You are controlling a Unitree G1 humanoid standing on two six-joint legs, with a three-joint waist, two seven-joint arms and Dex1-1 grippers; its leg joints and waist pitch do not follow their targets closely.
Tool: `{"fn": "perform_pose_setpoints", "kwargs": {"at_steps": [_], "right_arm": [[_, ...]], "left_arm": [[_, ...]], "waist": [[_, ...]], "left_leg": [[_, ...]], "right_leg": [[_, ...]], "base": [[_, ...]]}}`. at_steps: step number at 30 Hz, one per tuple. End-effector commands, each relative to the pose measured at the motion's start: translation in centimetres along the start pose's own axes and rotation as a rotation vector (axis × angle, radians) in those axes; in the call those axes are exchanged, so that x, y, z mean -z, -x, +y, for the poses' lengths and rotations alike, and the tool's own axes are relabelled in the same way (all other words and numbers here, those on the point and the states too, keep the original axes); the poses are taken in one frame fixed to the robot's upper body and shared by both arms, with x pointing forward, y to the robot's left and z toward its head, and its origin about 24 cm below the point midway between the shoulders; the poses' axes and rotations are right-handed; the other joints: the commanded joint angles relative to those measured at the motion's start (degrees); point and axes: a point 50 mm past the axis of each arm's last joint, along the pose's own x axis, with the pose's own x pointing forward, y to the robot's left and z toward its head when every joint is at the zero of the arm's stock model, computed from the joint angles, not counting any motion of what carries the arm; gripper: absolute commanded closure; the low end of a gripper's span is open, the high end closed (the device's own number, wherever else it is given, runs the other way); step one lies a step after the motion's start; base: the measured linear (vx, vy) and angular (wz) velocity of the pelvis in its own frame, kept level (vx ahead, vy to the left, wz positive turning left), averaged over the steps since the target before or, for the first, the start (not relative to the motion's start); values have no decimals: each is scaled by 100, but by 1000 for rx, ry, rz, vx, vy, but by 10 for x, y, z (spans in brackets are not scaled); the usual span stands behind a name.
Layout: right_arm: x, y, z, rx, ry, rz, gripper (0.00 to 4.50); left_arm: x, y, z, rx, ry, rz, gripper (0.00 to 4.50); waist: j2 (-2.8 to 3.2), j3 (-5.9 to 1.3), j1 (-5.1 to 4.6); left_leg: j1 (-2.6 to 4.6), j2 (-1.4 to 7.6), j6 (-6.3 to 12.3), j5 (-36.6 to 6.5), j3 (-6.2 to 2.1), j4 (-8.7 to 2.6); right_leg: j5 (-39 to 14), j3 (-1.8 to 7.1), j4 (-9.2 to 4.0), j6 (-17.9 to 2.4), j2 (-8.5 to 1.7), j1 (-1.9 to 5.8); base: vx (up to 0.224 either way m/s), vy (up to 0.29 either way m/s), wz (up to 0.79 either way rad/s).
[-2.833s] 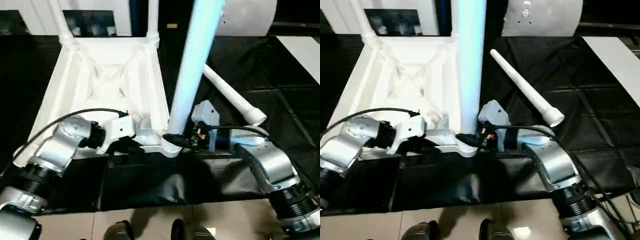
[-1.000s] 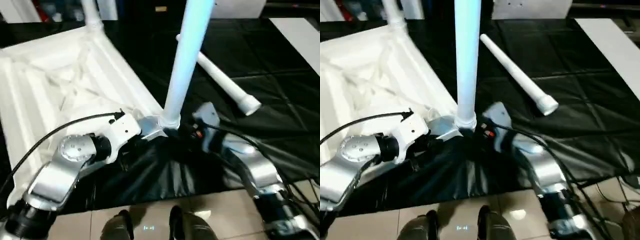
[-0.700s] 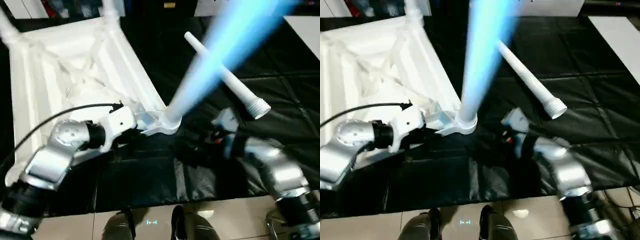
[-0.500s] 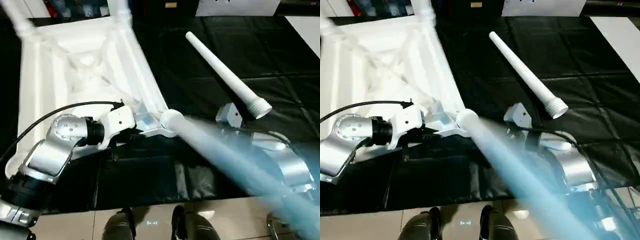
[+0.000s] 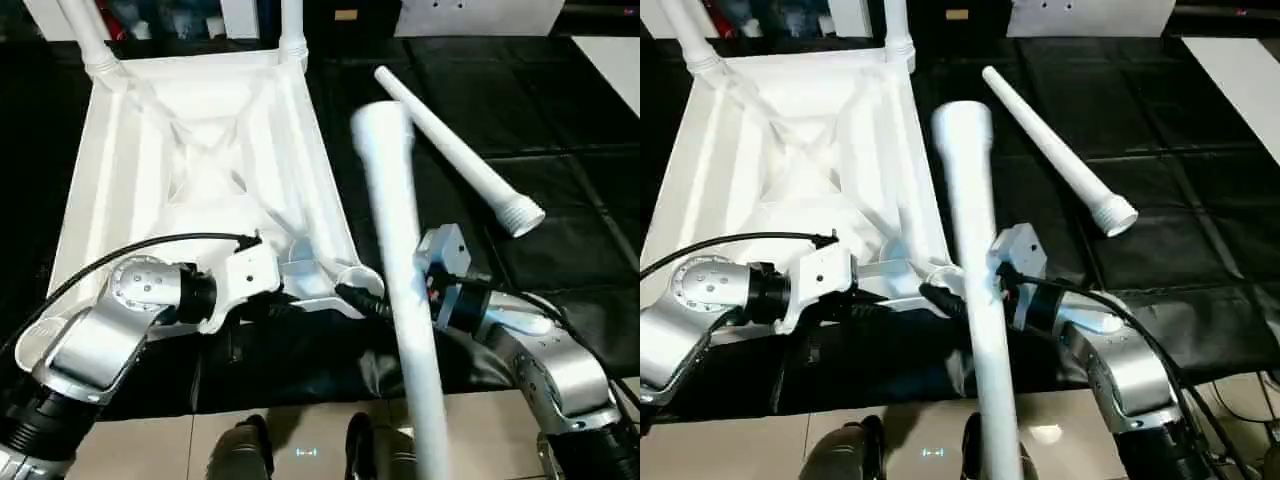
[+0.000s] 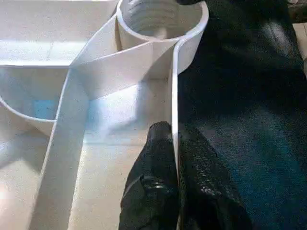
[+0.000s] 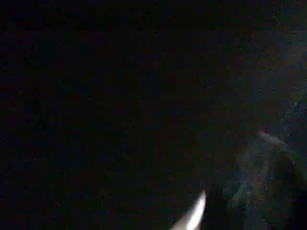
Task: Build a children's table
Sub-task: Insert table leg to table base
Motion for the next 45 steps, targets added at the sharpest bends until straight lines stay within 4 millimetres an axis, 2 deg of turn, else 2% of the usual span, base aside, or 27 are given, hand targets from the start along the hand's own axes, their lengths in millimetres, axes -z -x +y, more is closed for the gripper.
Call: {"fn": "perform_pose_setpoints", "kwargs": {"at_steps": [1, 2, 6, 11, 15, 16, 19, 25, 30, 31, 32, 34, 37, 39, 45], "right_arm": [[6, 3, -8, 99, -37, 64, 3], [11, 3, -12, 162, -87, 94, 3], [17, 1, -15, 248, -219, 99, 3], [19, 0, -18, 300, -225, 127, 3], [13, 0, -20, 321, -249, 125, 3], [11, 0, -21, 326, -234, 129, 3], [6, 0, -27, 334, -208, 141, 3], [-4, -1, -40, 383, -156, 211, 3], [-17, -3, -47, 387, -65, 273, 3], [-20, -3, -49, 388, -34, 295, 3], [-23, -2, -52, 400, 24, 323, 3], [-24, 0, -55, 416, 70, 348, 3], [-37, 2, -66, 487, 60, 304, 3], [-47, 6, -75, 540, 158, 295, 3], [-68, 12, -84, 603, 204, 233, 3]], "left_arm": [[3, -5, -7, 23, 25, 12, 450], [3, -5, -8, 15, 34, 8, 450], [3, -6, -11, 14, 48, 5, 450], [4, -7, -14, 19, 58, 4, 450], [3, -5, -14, 16, 62, 8, 450], [4, -5, -14, 16, 63, 9, 450], [4, -3, -13, 18, 63, 11, 450], [3, -2, -13, 23, 63, 14, 450], [5, 0, -12, 21, 63, 19, 450], [5, 1, -12, 20, 63, 21, 450], [5, 1, -11, 19, 63, 22, 450], [5, 2, -11, 18, 63, 23, 450], [5, 3, -11, 15, 63, 25, 450], [4, 3, -11, 16, 62, 25, 450], [4, 4, -11, 21, 62, 26, 450]], "waist": [[91, -546, -22], [83, -570, -25], [86, -578, -26], [104, -585, -54], [92, -576, -88], [110, -585, -93], [102, -592, -104], [103, -615, -127], [101, -622, -143], [62, -627, -154], [85, -628, -155], [86, -631, -166], [71, -638, -174], [79, -640, -181], [77, -656, -192]], "left_leg": [[102, 359, 467, -357, -136, -321], [98, 351, 466, -243, -133, -307], [91, 347, 443, -346, -130, -296], [87, 341, 364, -413, -132, -291], [67, 320, 277, -552, -140, -281], [75, 318, 253, -582, -138, -271], [72, 313, 225, -578, -139, -270], [56, 296, 241, -494, -138, -252], [59, 289, 215, -496, -133, -239], [54, 287, 228, -482, -127, -239], [54, 294, 220, -433, -136, -237], [55, 292, 231, -420, -132, -229], [45, 285, 268, -394, -126, -220], [48, 291, 277, -391, -129, -215], [43, 288, 314, -305, -127, -201]], "right_leg": [[-614, 433, -308, -1406, -520, 436], [-474, 436, -284, -1448, -520, 444], [-632, 435, -300, -1414, -537, 453], [-723, 427, -296, -1328, -523, 445], [-1079, 428, -327, -1222, -533, 457], [-1176, 429, -336, -1191, -534, 453], [-1221, 423, -338, -1143, -519, 451], [-1098, 418, -318, -1178, -504, 466], [-1148, 421, -319, -1138, -497, 468], [-1135, 423, -323, -1140, -492, 471], [-1088, 412, -302, -1154, -484, 463], [-1022, 419, -294, -1171, -485, 466], [-962, 428, -289, -1193, -495, 479], [-949, 421, -282, -1219, -489, 470], [-746, 423, -249, -1283, -480, 485]], "base": [[0, 0, 0], [0, 0, 0], [0, 0, 0], [0, 0, 0], [0, 0, 0], [0, 0, 0], [0, 0, 0], [0, 0, 0], [0, 0, 0], [0, 0, 0], [0, 0, 0], [0, 0, 0], [0, 0, 0], [0, 0, 0], [0, 0, 0]]}}
